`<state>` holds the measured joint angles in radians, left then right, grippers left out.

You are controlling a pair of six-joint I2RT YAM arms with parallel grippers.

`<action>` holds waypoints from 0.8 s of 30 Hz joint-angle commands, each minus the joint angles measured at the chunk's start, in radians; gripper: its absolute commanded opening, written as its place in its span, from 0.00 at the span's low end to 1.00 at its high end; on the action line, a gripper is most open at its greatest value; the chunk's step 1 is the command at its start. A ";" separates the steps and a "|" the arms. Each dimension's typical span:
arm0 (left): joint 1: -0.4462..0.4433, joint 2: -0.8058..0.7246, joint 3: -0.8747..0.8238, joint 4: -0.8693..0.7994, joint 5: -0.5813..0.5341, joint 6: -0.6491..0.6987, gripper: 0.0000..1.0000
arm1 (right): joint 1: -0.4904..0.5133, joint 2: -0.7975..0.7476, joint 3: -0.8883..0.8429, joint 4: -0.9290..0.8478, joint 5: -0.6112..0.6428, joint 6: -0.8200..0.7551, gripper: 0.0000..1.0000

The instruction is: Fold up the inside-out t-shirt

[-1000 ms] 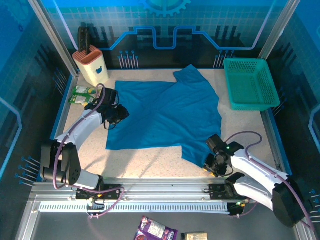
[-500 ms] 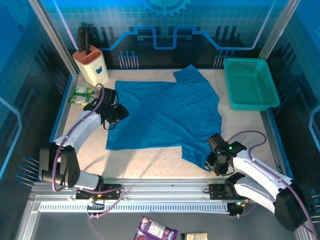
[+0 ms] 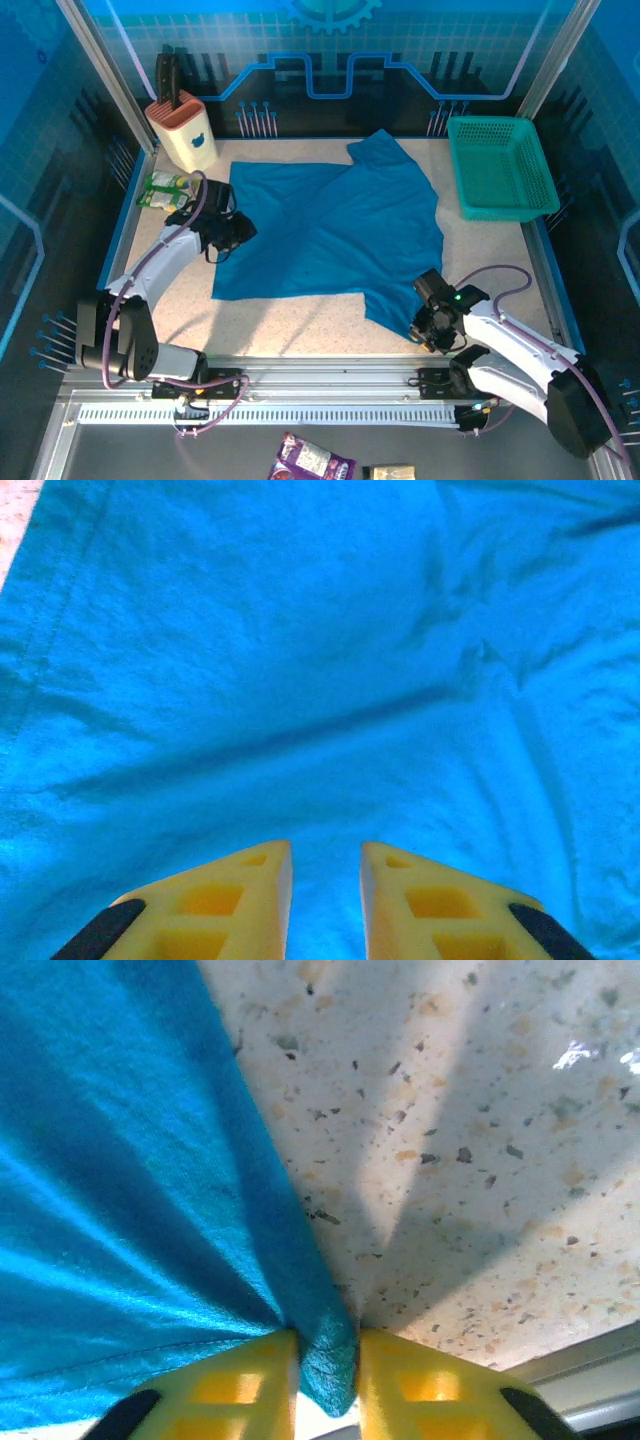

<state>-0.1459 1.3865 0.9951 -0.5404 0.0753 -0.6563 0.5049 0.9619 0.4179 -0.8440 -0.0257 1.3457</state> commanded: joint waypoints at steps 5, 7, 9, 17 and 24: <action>0.005 -0.111 -0.082 -0.092 -0.075 -0.020 0.27 | 0.015 -0.036 -0.007 0.018 0.019 0.021 0.00; 0.005 -0.151 -0.126 -0.129 -0.096 -0.038 0.28 | 0.015 -0.050 0.006 0.007 0.024 0.017 0.00; 0.005 -0.191 -0.180 -0.172 -0.124 -0.066 0.28 | 0.015 -0.061 0.024 -0.004 0.033 0.009 0.00; 0.042 -0.339 -0.425 -0.254 -0.182 -0.221 0.29 | 0.002 -0.007 0.085 0.017 0.014 -0.052 0.00; 0.180 -0.378 -0.483 -0.207 -0.126 -0.209 0.32 | -0.012 -0.002 0.108 0.011 0.013 -0.083 0.00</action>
<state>0.0067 1.0134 0.5121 -0.7544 -0.0696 -0.8406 0.5030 0.9569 0.5030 -0.8169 -0.0174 1.2835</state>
